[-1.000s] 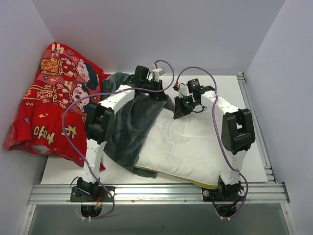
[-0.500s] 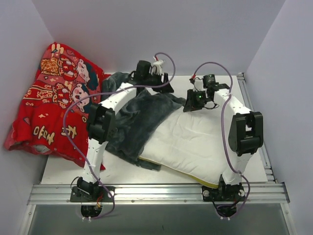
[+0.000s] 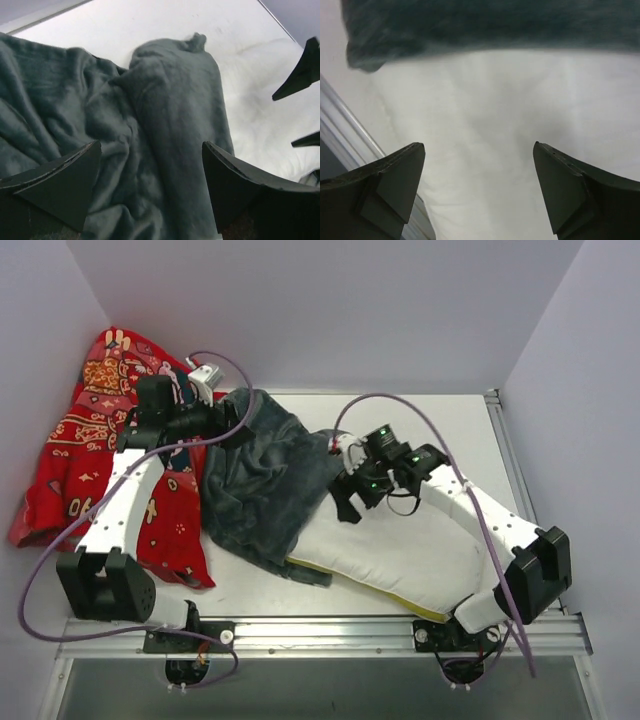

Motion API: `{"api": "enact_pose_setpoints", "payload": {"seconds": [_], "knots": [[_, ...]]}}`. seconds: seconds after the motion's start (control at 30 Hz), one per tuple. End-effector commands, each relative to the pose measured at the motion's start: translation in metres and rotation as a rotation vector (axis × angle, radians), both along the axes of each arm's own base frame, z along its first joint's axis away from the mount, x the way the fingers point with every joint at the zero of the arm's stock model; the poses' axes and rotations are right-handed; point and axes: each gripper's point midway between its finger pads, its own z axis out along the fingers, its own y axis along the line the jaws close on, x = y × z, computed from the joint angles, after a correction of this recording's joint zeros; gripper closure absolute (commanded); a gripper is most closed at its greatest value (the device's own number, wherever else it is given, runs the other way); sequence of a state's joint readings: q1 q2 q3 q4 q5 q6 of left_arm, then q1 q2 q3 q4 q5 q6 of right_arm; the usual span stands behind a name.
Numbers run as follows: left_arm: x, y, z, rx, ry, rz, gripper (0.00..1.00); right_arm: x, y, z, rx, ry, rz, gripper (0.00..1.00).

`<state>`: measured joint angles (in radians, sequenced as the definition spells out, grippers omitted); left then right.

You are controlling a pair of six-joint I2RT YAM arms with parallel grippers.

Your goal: Put the pillow into the pillowcase

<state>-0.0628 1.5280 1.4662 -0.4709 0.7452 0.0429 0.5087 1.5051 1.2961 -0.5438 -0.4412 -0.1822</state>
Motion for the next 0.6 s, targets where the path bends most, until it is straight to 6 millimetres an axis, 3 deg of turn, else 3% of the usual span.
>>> {"api": "enact_pose_setpoints", "payload": {"seconds": [0.0, 0.03, 0.07, 0.13, 0.17, 0.23, 0.3, 0.33, 0.4, 0.43, 0.5, 0.57], "knots": [[-0.049, 0.005, -0.017, 0.028, 0.004, -0.065, 0.10, -0.056, 0.005, -0.029, -0.186, 0.006, 0.170, 0.05], [-0.061, 0.009, -0.009, 0.038, -0.035, -0.060, 0.09, -0.065, 0.005, -0.039, -0.226, 0.012, 0.188, 0.03], [-0.072, 0.012, -0.022, 0.048, -0.005, -0.056, 0.09, -0.077, 0.012, -0.044, -0.241, 0.015, 0.225, 0.00], [-0.090, 0.016, -0.016, 0.079, -0.058, -0.064, 0.08, -0.103, 0.026, -0.063, -0.301, 0.041, 0.307, 0.00], [-0.103, 0.016, -0.026, 0.089, -0.028, -0.081, 0.08, -0.105, 0.026, -0.071, -0.342, 0.033, 0.313, 0.00], [-0.124, 0.017, -0.023, 0.148, -0.105, -0.146, 0.08, -0.111, 0.028, -0.096, -0.420, 0.060, 0.329, 0.00], [-0.153, 0.021, -0.046, 0.204, -0.063, -0.195, 0.08, -0.099, 0.029, -0.115, -0.463, 0.074, 0.280, 0.03], [-0.165, 0.025, -0.048, 0.280, -0.142, -0.251, 0.09, -0.088, 0.029, -0.117, -0.454, 0.078, 0.240, 0.16], [-0.208, 0.032, -0.083, 0.365, -0.086, -0.371, 0.12, -0.074, 0.038, -0.111, -0.392, 0.099, 0.201, 0.38], [-0.220, 0.036, -0.086, 0.448, -0.194, -0.448, 0.13, -0.064, 0.037, -0.107, -0.355, 0.115, 0.156, 0.70], [-0.244, 0.036, -0.103, 0.524, -0.225, -0.541, 0.13, -0.058, 0.049, -0.091, -0.269, 0.126, 0.155, 1.00], [-0.260, 0.033, -0.117, 0.587, -0.307, -0.645, 0.14, -0.055, 0.053, -0.081, -0.225, 0.124, 0.166, 1.00]]}}
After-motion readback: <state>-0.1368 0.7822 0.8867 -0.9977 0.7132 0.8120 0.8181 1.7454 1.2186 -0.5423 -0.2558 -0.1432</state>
